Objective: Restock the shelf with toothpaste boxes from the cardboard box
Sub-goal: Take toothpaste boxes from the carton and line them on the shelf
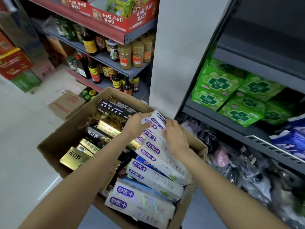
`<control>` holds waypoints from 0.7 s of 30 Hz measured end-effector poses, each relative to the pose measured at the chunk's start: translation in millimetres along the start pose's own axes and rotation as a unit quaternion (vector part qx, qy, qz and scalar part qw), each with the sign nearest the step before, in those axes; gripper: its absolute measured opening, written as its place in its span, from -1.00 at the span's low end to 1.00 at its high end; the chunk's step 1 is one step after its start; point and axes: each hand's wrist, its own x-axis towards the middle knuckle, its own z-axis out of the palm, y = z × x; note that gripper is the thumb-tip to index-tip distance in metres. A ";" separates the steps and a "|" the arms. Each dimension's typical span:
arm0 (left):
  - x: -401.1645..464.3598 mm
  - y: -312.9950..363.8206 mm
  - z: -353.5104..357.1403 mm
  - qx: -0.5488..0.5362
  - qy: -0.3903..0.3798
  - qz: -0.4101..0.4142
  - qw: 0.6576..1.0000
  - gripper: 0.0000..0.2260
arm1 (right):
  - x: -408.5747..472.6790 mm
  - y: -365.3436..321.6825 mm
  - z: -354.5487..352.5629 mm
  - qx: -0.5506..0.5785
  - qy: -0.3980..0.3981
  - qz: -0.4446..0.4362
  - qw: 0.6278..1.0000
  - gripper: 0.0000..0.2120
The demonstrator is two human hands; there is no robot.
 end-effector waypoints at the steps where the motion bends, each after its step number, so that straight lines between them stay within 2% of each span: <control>1: -1.0 -1.4 -0.2 -0.015 -0.006 0.001 1.000 -0.56 | 3.3 -3.7 -1.5 0.007 -0.009 0.023 1.000 -0.62; 5: -9.7 -8.7 -7.0 -0.032 -0.027 0.024 0.999 -0.58 | 15.5 -14.7 -8.0 0.041 -0.046 0.087 0.994 -0.61; 9: -19.7 -18.6 -21.7 -0.073 -0.098 0.027 0.992 -0.55 | 13.9 -13.9 -16.0 0.047 -0.091 0.083 0.991 -0.60; 12: -21.8 -14.8 -30.6 -0.098 -0.085 0.021 0.991 -0.52 | 7.9 -5.8 -14.7 0.103 -0.091 0.067 0.988 -0.65; 15: -19.6 -1.7 -38.6 -0.091 -0.049 0.053 0.993 -0.54 | 2.9 5.3 -20.5 0.186 -0.057 0.063 0.979 -0.71; 18: -15.6 18.4 -46.9 -0.119 -0.024 0.088 0.989 -0.61 | -3.2 10.0 -40.1 0.268 0.011 0.042 0.962 -0.78; 21: -7.7 43.4 -57.0 -0.163 0.001 0.113 0.980 -0.61 | -10.0 11.5 -64.5 0.357 0.080 0.020 0.930 -0.86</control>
